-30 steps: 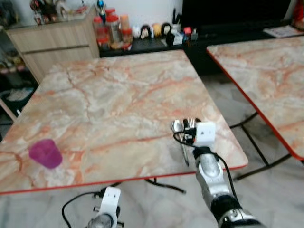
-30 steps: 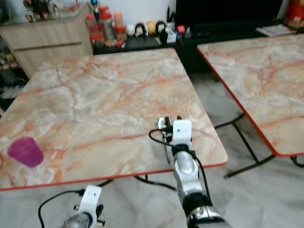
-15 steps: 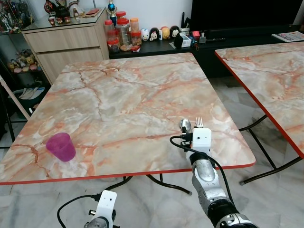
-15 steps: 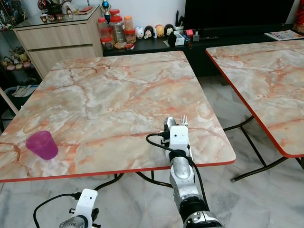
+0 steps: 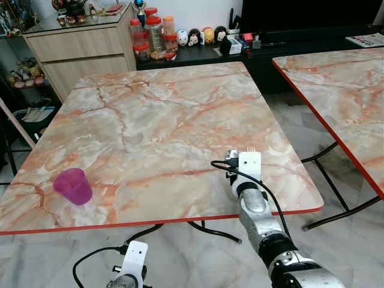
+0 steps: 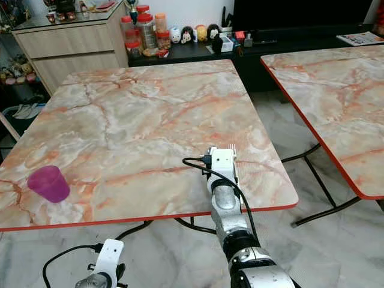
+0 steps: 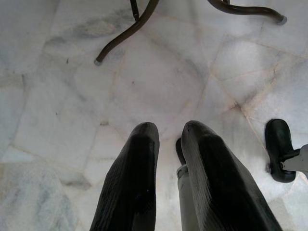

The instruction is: Setting the table

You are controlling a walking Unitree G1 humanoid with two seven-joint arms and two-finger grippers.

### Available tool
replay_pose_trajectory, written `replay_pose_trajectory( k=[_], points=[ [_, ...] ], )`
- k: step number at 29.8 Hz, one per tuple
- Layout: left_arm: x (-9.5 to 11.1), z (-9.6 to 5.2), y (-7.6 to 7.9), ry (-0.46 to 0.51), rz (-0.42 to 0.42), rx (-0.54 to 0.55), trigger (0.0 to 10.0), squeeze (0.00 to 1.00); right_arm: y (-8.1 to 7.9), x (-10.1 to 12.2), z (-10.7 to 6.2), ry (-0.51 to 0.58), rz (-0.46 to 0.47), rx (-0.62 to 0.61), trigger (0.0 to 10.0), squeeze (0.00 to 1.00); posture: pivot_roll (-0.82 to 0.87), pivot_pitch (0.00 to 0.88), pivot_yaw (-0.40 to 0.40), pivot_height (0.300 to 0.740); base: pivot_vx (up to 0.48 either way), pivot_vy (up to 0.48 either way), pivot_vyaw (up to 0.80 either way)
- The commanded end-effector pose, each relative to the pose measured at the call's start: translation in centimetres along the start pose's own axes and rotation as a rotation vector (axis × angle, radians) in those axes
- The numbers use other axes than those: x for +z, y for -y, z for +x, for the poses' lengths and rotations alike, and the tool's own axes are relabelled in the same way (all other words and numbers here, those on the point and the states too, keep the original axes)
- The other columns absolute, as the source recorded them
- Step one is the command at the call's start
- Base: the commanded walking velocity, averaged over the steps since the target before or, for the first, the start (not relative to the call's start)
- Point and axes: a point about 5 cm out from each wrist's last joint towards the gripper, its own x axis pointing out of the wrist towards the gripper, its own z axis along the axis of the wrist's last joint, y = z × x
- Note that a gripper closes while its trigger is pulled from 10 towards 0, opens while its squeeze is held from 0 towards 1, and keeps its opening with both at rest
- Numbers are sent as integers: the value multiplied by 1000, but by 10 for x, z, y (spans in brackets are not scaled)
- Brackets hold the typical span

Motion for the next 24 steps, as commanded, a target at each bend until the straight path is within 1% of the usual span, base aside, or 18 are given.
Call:
replay_pose_trajectory(
  k=[1,3,7,10,14,20,24],
  points=[
    [-2,0,-2,-14,1,2,10000,0,-6,5,3,-7,0,8,10000,0,-59,0,65,740,0,0,0],
    [-2,0,-2,-14,0,2,10000,0,-6,5,3,-13,11,5,10000,0,-59,0,65,740,0,0,0],
    [0,0,-2,-8,-3,5,10000,0,-7,5,2,-12,-34,-5,10000,0,-67,0,71,740,0,0,0],
    [0,0,-2,-8,-2,3,10000,0,-5,3,2,-18,-32,-24,10000,0,-67,0,71,740,0,0,0],
    [0,0,-3,-8,2,1,10000,0,0,-3,1,-53,-30,-49,10000,0,-71,0,74,740,0,0,0],
    [1,0,-3,-8,-2,3,10000,0,2,-11,-3,-73,-35,-46,10000,0,-69,0,74,740,0,0,0],
    [1,0,-3,-8,-1,3,10000,0,2,-16,-4,-100,-19,-46,10000,0,-68,0,74,740,0,0,0]
  ],
)
